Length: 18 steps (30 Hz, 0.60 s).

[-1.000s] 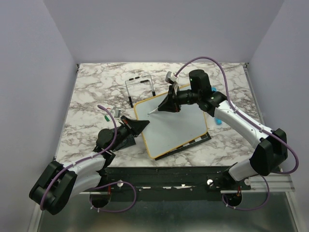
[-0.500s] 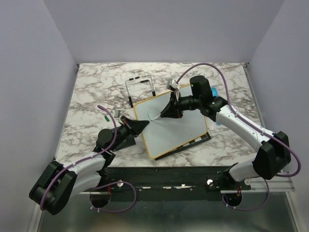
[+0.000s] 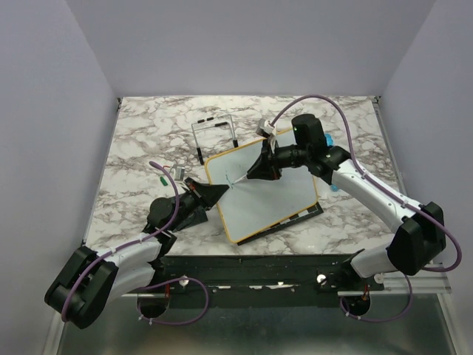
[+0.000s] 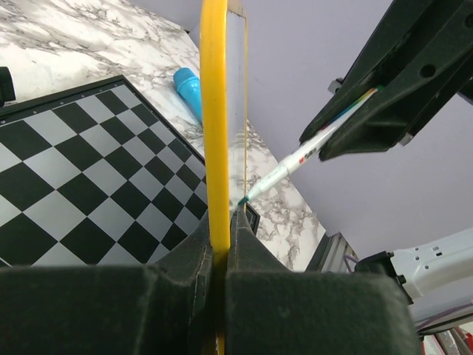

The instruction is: Write a sentence on the whiteboard

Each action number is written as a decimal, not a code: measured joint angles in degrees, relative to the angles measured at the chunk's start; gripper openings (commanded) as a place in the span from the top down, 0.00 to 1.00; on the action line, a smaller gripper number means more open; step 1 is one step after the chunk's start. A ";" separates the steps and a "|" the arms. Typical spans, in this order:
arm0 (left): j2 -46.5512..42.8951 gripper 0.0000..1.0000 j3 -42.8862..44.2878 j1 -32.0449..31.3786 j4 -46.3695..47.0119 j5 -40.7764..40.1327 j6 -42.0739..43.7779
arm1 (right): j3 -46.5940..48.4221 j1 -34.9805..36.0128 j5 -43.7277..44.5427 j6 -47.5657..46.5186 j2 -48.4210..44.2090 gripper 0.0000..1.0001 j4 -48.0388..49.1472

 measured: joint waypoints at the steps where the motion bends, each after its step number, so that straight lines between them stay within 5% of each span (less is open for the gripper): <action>1: 0.00 1.00 0.00 0.00 0.15 0.00 0.09 | 0.68 -0.17 0.00 0.00 0.00 1.00 -0.13; 18: 0.79 1.00 -0.02 0.00 0.85 0.07 -0.04 | 6.45 -0.87 -1.44 2.40 4.04 0.99 0.17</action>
